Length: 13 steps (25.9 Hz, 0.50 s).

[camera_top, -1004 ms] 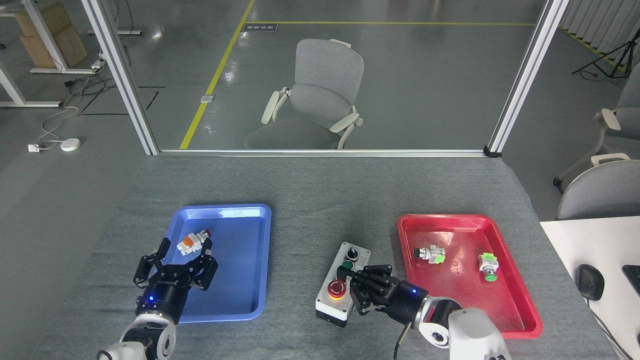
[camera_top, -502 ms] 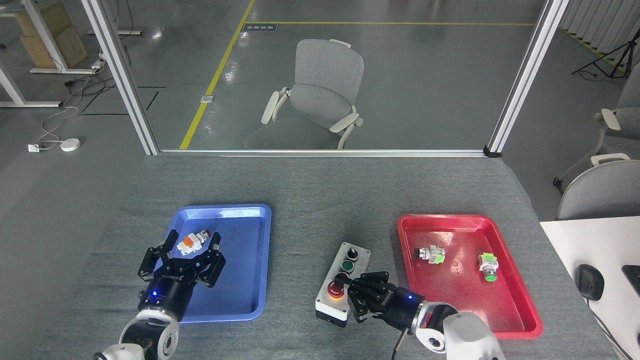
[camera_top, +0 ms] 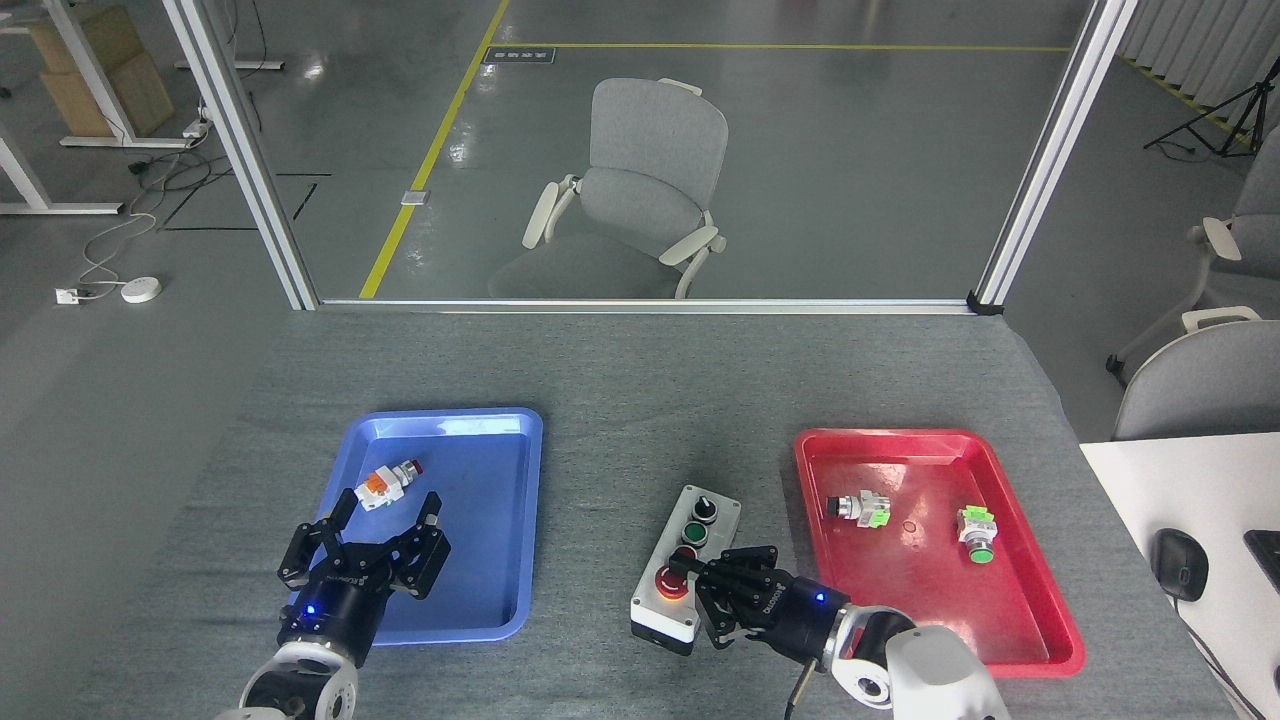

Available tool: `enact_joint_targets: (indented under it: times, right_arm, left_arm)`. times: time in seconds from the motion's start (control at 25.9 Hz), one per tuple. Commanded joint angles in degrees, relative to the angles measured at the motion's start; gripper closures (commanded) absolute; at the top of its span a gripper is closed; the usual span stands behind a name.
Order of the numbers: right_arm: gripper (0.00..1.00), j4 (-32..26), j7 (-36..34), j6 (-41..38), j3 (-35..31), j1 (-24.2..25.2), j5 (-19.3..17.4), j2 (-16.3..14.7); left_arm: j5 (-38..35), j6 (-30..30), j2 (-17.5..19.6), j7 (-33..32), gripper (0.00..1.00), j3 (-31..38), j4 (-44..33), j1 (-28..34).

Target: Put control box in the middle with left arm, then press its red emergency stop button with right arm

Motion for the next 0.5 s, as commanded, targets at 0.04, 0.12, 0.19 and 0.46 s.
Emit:
enact_joint_targets:
  times: [0.04, 0.12, 0.19, 0.46]
  right_arm:
    - [0.02, -0.83, -0.29, 0.93, -2.9, -0.88, -8.78, 0.42]
    - [0.0, -0.92, -1.53, 1.72, -6.06, -1.06, -20.2, 0.33]
    - [0.0, -1.01, -1.53, 1.9, -8.79, -1.67, -29.43, 0.6]
    - [0.0, -1.18, -1.0, 12.7, -16.35, -2.02, -34.18, -0.37]
  left_arm:
    - [0.24, -0.34, -0.06, 0.26, 0.01, 0.14, 0.19, 0.01]
    - [0.33, -0.42, -0.58, -0.01, 0.01, 0.41, 0.19, 0.01]
    - [0.86, -0.34, -1.11, -0.1, 0.01, 0.58, 0.28, 0.01]
    - [2.97, 0.1, -1.11, 0.08, 0.01, 0.58, 0.45, 0.01]
